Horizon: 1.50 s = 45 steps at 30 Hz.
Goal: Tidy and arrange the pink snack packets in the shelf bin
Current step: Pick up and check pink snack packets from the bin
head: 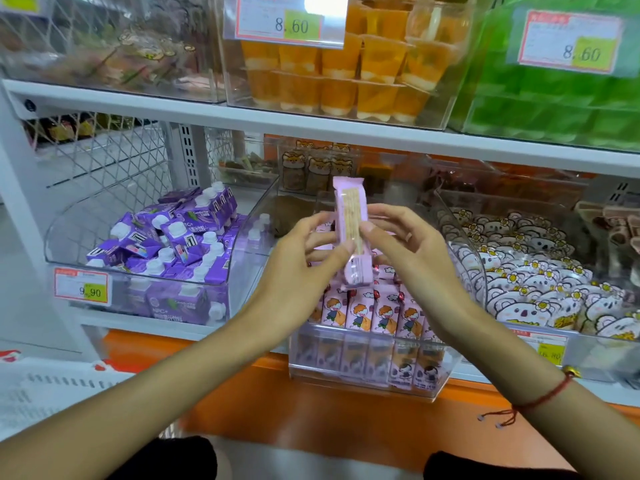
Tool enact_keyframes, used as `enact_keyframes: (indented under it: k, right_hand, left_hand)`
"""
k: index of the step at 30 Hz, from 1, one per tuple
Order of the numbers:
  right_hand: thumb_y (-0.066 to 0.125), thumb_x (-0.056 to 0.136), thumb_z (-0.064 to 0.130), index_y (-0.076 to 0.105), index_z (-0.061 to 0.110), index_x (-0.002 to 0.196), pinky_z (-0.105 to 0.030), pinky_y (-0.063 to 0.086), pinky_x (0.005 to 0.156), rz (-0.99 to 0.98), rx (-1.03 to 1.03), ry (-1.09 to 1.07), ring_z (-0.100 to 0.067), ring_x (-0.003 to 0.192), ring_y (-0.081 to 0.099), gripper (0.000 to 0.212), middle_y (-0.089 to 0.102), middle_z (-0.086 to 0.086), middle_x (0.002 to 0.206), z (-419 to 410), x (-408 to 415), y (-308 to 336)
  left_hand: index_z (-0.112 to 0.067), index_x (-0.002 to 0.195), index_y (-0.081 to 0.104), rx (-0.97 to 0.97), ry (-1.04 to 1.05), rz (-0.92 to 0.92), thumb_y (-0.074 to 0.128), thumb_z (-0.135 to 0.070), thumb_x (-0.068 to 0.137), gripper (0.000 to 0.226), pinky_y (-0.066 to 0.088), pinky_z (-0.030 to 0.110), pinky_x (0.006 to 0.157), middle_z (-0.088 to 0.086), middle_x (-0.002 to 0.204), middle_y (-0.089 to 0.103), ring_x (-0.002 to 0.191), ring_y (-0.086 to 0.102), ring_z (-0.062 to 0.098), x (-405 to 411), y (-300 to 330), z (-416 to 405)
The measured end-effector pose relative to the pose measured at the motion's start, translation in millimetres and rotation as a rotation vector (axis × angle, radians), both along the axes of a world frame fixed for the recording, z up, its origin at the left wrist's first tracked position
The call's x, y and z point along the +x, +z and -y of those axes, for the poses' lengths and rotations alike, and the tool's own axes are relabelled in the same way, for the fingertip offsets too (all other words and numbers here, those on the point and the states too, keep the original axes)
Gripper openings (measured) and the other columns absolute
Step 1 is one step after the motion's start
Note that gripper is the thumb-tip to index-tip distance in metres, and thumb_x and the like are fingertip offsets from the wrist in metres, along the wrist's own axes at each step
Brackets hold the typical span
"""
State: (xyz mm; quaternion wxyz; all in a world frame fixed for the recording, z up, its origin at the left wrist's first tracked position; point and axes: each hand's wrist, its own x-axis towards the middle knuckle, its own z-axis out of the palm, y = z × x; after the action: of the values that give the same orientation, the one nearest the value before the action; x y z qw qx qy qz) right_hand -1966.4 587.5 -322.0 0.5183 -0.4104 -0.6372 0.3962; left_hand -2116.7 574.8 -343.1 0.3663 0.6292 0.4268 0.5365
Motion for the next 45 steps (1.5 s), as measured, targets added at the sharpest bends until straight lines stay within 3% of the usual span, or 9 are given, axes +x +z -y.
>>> enact_keyframes:
  k: [3,8,14,17,27,31,35,41,45]
  right_hand:
    - [0.064,0.088,0.029,0.063,0.018,0.113,-0.020,0.056,0.072,-0.084,-0.135,0.006,-0.020,0.089,0.068,0.027,0.073,0.000,0.098,-1,0,1]
    - [0.064,0.088,0.027,0.063,0.016,0.113,-0.016,0.053,0.063,-0.141,-0.197,0.050,-0.020,0.084,0.063,0.027,0.074,-0.006,0.097,0,-2,3]
    - [0.063,0.089,0.021,0.057,0.023,0.125,-0.025,0.054,0.085,-0.078,-0.082,0.105,-0.015,0.102,0.066,0.036,0.070,-0.003,0.107,-2,1,4]
    - [0.068,0.085,0.016,0.062,0.016,0.119,-0.013,0.049,0.083,-0.037,0.043,0.144,-0.006,0.102,0.065,0.035,0.069,-0.001,0.111,1,2,7]
    - [0.076,0.073,0.022,0.064,0.020,0.099,-0.026,0.052,0.088,0.077,0.245,0.073,-0.011,0.093,0.066,0.029,0.069,0.005,0.096,4,2,5]
    - [0.073,0.073,0.037,0.058,0.025,0.117,-0.021,0.052,0.085,0.112,0.184,0.069,-0.005,0.105,0.062,0.047,0.065,0.007,0.114,6,2,6]
    - [0.070,0.078,0.036,0.063,0.016,0.106,-0.020,0.055,0.070,-0.002,0.114,0.040,-0.011,0.084,0.069,0.036,0.069,-0.005,0.099,9,-4,6]
    - [0.066,0.086,0.016,0.067,0.012,0.098,-0.022,0.054,0.077,-0.183,-0.033,0.105,-0.011,0.081,0.068,0.013,0.072,0.000,0.088,1,5,11]
    - [0.068,0.078,0.024,0.057,0.008,0.112,-0.023,0.055,0.078,-0.395,-0.207,0.157,-0.016,0.085,0.070,0.039,0.073,-0.004,0.094,-2,7,11]
  left_hand:
    - [-0.030,0.105,0.059,-0.097,-0.076,0.138,0.055,-0.025,0.094,0.013,0.048,0.007,0.059,-0.018,0.078,0.073,0.074,0.067,-0.008,0,6,0]
    - [-0.030,0.103,0.061,-0.120,-0.115,0.156,0.053,-0.026,0.095,0.012,0.048,0.007,0.056,-0.019,0.073,0.073,0.069,0.066,-0.008,0,8,1]
    - [-0.026,0.132,0.049,0.011,-0.068,-0.019,0.057,-0.019,0.094,0.040,0.049,0.017,0.092,-0.010,0.122,0.065,0.109,0.061,0.000,-9,12,-1]
    - [-0.027,0.120,0.052,0.140,-0.073,-0.016,0.055,0.002,0.092,0.040,0.045,0.011,0.091,-0.013,0.119,0.061,0.111,0.059,-0.002,-12,15,-1]
    - [-0.027,0.117,0.052,0.167,-0.159,-0.024,0.048,0.009,0.093,0.043,0.044,0.011,0.091,-0.009,0.118,0.062,0.111,0.059,-0.001,-15,11,-3]
    - [-0.021,0.118,0.057,0.317,0.026,-0.120,0.067,-0.006,0.087,0.036,0.048,0.023,0.094,-0.008,0.114,0.065,0.109,0.061,0.007,-18,14,0]
    - [-0.028,0.112,0.064,0.459,0.207,-0.307,0.076,-0.016,0.078,0.037,0.047,0.031,0.089,-0.010,0.107,0.062,0.103,0.057,0.013,-17,16,6]
    - [-0.030,0.127,0.054,0.271,0.138,-0.274,0.069,-0.046,0.077,0.054,0.043,0.016,0.094,-0.016,0.125,0.054,0.114,0.052,-0.003,-18,16,3]
    - [-0.030,0.108,0.064,0.167,0.109,-0.076,0.069,-0.036,0.080,0.030,0.051,0.014,0.074,-0.010,0.102,0.071,0.088,0.064,0.001,-18,16,1]
